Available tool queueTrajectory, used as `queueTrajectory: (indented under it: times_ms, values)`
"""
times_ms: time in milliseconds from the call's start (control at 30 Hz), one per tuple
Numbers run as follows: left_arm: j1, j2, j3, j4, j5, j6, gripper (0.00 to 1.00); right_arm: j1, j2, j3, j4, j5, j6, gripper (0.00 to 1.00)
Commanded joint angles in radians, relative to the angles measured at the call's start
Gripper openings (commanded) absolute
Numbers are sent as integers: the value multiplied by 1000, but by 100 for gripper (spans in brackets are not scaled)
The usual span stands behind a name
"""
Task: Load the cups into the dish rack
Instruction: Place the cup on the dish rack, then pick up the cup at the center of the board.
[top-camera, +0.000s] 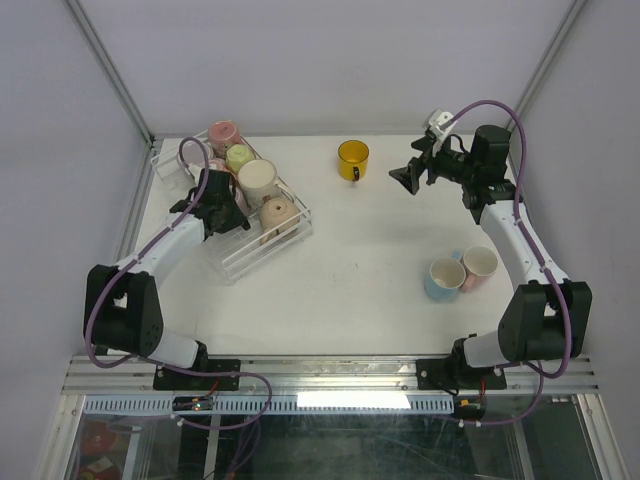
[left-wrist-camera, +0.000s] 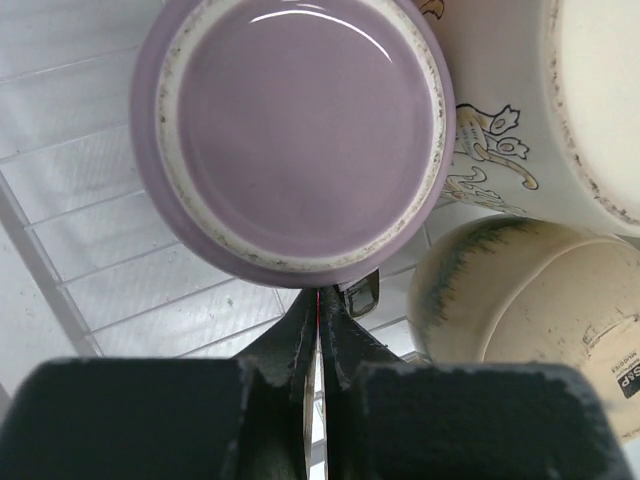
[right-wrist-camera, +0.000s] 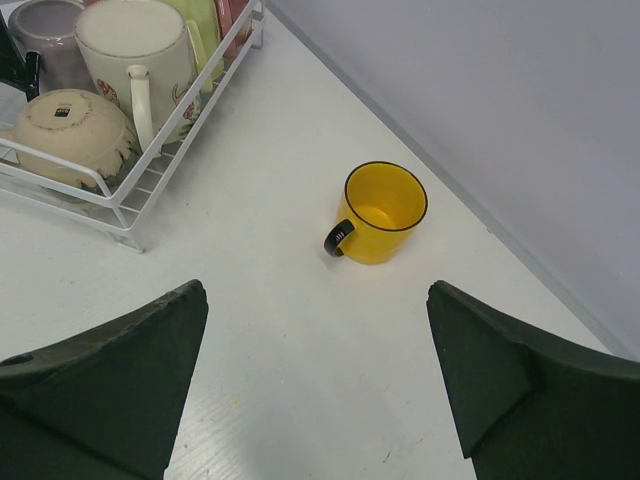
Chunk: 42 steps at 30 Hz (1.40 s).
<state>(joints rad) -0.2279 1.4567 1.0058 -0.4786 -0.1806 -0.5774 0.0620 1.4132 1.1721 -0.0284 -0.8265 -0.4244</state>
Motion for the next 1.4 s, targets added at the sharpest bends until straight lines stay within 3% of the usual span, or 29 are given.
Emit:
queueTrajectory:
  times_ms: [0, 300, 400, 700, 867, 1367]
  values:
    - [2, -9, 52, 35, 23, 32, 0, -8, -36, 6, 10, -5, -3, 94]
    - [3, -132, 35, -83, -56, 40, 1, -4, -9, 25, -23, -80, -17, 94]
    - [3, -177, 44, -79, -27, 37, 14, 3, 10, 41, -36, -106, -11, 94]
    - [-6, -121, 152, -141, 25, -57, 34, 28, 39, 84, -67, -116, -8, 94]
    - [-16, -94, 145, -155, 0, -62, 50, 35, 51, 97, -86, -111, -9, 94]
    - [-19, -6, 109, -90, 38, -63, 52, 48, 85, 134, -102, -104, -12, 94]
